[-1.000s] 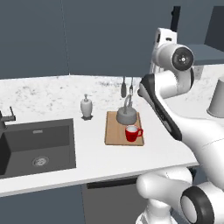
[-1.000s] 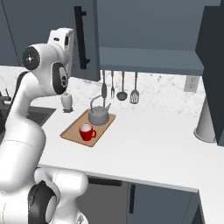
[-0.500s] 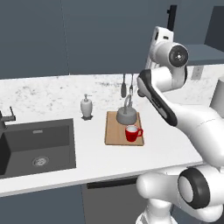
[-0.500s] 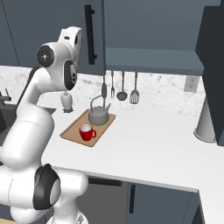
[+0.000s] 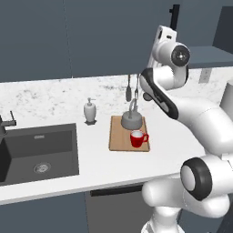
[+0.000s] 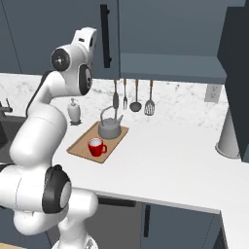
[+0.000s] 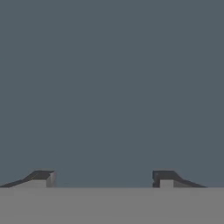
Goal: Pick the kettle from the counter and place it on the tray. Then pick the mug from the cabinet and place it on the tray. Then close the cabinet doors.
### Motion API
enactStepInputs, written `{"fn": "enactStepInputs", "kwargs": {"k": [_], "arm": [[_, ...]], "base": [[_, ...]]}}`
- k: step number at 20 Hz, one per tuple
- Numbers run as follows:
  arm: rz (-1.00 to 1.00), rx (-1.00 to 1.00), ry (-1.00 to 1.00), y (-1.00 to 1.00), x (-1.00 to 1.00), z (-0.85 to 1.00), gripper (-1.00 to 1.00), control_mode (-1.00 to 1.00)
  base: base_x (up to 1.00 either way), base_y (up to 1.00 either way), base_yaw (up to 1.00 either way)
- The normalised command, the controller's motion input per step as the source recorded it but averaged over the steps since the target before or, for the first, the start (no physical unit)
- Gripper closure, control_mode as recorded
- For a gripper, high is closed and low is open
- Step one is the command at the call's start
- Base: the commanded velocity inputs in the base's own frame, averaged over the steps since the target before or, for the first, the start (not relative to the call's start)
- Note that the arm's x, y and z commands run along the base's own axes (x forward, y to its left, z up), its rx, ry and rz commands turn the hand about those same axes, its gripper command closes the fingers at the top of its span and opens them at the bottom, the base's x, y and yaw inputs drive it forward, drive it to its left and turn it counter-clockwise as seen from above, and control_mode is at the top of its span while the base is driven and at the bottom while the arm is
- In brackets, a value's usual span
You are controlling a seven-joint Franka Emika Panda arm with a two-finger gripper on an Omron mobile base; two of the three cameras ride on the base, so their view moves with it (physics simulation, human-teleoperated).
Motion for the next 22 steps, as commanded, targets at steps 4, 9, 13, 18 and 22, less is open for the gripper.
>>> {"fn": "enactStepInputs", "kwargs": {"k": [4,9,13,18,22], "arm": [[0.04,0.01,0.00,0.00,0.49,-0.28,-1.00,-1.00],[0.10,0.00,0.00,0.02,0.17,-0.35,-1.00,-1.00],[0.14,0.01,0.01,0.00,-0.18,-0.11,-1.00,-1.00],[0.01,0.12,0.00,0.00,-0.67,0.11,-1.00,-1.00],[0.00,0.19,0.00,0.05,-0.83,0.28,-1.00,-1.00]], "base": [[0.00,0.00,0.00],[0.00,0.00,0.00],[0.00,0.00,0.00],[0.00,0.00,0.00],[0.00,0.00,0.00]]}}
